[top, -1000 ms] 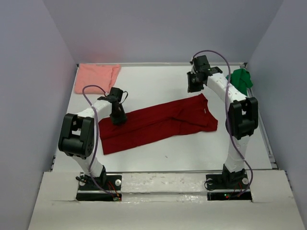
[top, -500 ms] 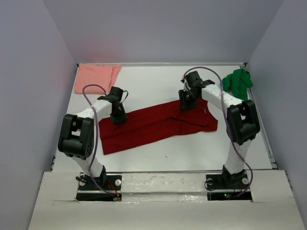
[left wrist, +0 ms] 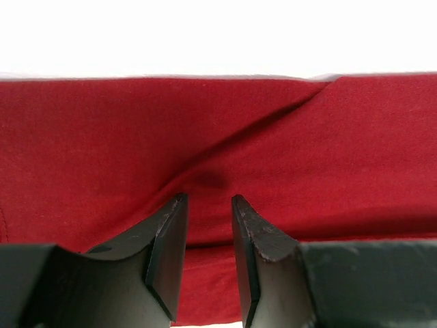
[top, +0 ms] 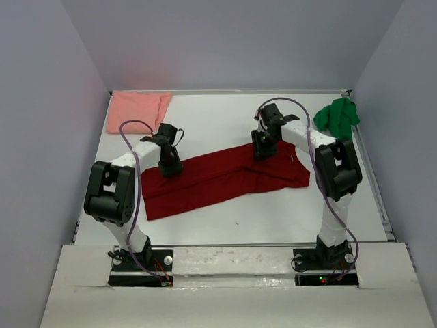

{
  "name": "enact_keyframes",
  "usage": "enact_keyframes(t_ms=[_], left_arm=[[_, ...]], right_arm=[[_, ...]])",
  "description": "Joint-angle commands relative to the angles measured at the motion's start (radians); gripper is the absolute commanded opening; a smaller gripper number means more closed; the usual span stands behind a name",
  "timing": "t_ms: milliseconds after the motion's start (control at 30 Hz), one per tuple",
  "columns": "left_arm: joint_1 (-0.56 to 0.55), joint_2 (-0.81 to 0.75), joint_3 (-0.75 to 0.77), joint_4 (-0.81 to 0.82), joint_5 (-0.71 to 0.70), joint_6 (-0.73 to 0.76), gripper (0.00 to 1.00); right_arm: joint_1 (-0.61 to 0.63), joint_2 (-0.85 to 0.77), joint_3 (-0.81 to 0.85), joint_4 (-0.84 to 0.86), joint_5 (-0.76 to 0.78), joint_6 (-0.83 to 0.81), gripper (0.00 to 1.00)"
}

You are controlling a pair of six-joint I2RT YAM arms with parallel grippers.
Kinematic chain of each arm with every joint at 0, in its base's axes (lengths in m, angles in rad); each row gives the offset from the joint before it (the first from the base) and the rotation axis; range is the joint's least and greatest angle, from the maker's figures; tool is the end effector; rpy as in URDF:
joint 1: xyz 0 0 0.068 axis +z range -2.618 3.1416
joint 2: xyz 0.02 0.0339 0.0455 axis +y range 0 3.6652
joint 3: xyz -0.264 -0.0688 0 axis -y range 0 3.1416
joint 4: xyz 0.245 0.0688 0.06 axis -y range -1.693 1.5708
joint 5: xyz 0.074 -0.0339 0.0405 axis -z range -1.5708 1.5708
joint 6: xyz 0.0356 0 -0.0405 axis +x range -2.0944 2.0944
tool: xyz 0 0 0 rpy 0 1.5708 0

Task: Fold and stack the t-shirts
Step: Fold the tshirt

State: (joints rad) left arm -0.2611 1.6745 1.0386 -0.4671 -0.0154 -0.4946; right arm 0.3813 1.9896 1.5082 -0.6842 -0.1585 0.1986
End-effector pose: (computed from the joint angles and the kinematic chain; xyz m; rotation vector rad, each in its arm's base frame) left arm 0.3185 -0.0845 0.1810 -0.3186 2.6740 -0.2174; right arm 0.3834 0.1598 0.1941 -0.2982 2.7587 0.3741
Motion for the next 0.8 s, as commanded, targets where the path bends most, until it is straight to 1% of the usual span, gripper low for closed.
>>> enact_keyframes(t_ms=[0,233,367,400,500,767], left_arm=[[-0.006,0.014,0.043,-0.004,0.011,0.014,0.41],[-0.012,0.037,0.041,0.005,0.011,0.014,0.41],[-0.013,0.047,0.037,0.015,0.011,0.016,0.41],[-0.015,0.053,0.037,0.016,0.041,0.016,0.41],[-0.020,0.059,0.038,0.019,0.048,0.016,0.41],[-0.024,0.053,0.040,0.016,0.046,0.019,0.41]], right_arm=[[0.013,0.031,0.075,0.025,-0.006,-0.004,0.43],[0.022,0.100,0.168,-0.017,0.020,-0.016,0.43],[0.022,0.097,0.204,-0.023,0.024,-0.016,0.43],[0.022,0.098,0.210,-0.028,0.020,-0.018,0.43],[0.022,0.113,0.242,-0.057,0.028,-0.016,0.43],[0.041,0.088,0.175,-0.029,0.043,-0.002,0.41]])
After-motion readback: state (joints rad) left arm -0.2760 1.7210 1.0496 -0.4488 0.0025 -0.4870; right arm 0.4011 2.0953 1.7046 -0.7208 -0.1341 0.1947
